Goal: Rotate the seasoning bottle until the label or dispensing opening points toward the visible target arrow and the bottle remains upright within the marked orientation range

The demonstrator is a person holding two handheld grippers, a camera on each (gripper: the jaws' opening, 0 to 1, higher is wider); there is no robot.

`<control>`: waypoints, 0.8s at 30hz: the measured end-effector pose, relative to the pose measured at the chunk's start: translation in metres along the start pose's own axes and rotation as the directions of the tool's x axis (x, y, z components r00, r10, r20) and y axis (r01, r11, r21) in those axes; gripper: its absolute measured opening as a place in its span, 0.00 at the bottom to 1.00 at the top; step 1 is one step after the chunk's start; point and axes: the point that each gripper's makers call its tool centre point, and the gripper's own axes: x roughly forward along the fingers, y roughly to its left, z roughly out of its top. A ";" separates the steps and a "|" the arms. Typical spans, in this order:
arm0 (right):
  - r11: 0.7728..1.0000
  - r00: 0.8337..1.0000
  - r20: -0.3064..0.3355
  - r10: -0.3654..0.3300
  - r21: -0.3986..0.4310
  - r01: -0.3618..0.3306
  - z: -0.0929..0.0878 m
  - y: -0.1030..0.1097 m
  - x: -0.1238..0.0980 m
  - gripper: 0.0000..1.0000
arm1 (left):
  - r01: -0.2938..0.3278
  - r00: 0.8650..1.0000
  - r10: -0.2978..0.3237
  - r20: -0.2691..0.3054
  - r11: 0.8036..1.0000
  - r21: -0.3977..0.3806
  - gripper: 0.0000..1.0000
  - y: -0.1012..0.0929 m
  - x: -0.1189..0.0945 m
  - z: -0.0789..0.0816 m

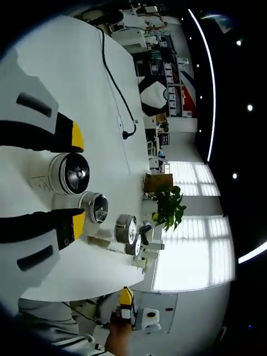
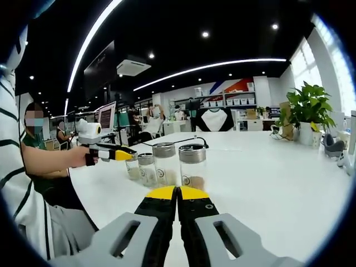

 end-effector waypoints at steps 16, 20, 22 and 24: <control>1.000 1.000 -0.001 -0.023 0.009 0.023 -0.003 -0.003 -0.003 0.00 | -0.127 0.992 0.127 0.028 0.992 -0.016 0.32 0.005 -0.001 -0.002; 0.999 0.999 0.004 -0.033 0.014 0.033 -0.002 -0.004 -0.003 0.00 | -0.187 0.981 0.188 0.038 0.982 -0.022 0.32 0.005 -0.003 -0.002; 0.999 0.999 0.003 -0.032 0.013 0.032 -0.003 -0.004 -0.003 0.00 | -0.202 0.978 0.204 0.051 0.979 -0.035 0.32 0.004 -0.004 -0.002; 0.999 0.999 0.000 -0.032 0.013 0.032 -0.004 -0.003 -0.002 0.00 | -0.221 0.973 0.223 0.056 0.975 -0.035 0.32 0.006 -0.004 -0.003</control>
